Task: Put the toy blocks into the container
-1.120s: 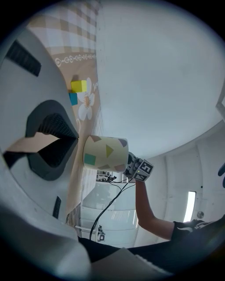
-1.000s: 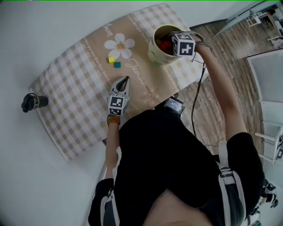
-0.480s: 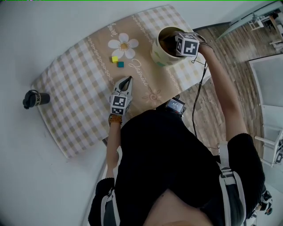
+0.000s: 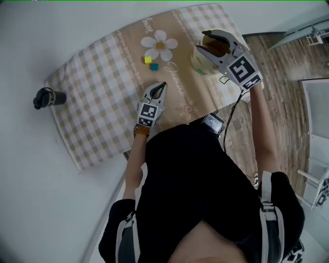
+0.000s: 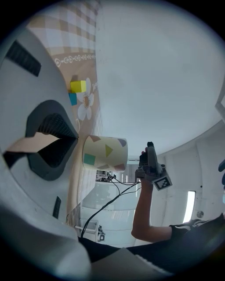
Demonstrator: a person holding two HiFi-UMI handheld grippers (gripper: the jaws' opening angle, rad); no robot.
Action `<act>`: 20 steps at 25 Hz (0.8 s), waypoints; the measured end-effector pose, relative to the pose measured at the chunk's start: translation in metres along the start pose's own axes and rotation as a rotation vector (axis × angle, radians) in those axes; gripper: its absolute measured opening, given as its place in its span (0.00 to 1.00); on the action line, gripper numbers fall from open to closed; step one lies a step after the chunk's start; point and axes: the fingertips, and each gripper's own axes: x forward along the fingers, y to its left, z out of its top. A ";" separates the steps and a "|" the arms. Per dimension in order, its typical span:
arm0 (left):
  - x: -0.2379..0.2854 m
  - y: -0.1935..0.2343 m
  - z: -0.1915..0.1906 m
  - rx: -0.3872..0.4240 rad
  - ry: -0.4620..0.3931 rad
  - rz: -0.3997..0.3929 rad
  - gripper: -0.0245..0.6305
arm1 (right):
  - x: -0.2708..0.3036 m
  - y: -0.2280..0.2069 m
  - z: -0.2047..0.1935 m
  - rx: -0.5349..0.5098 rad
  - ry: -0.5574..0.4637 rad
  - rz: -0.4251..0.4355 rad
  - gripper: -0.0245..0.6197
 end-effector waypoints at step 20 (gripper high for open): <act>-0.031 0.025 -0.004 -0.023 -0.051 0.167 0.02 | 0.177 0.181 -0.075 0.188 0.035 0.277 0.26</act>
